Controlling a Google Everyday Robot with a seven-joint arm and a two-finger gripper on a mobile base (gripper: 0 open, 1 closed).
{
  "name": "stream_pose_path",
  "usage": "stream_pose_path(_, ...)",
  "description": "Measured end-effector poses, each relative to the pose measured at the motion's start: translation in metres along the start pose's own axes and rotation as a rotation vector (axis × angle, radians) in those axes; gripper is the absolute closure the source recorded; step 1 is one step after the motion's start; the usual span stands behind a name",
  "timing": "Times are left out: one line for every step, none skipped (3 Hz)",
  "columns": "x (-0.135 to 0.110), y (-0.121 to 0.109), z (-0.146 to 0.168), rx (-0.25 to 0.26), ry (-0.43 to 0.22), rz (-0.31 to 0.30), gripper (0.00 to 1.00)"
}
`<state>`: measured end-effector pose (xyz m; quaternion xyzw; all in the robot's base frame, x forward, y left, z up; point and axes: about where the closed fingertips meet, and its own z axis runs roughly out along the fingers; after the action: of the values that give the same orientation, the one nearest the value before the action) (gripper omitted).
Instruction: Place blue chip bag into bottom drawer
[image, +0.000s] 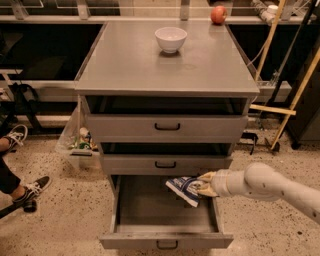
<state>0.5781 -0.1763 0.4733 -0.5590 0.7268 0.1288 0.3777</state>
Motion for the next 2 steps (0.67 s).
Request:
stream_pose_path(0.057, -0.020, 0.041, 0.099, 0.062, 0.055, 1.00)
stream_pose_path(0.089, -0.031, 0.062, 0.157, 0.096, 0.086, 1.00)
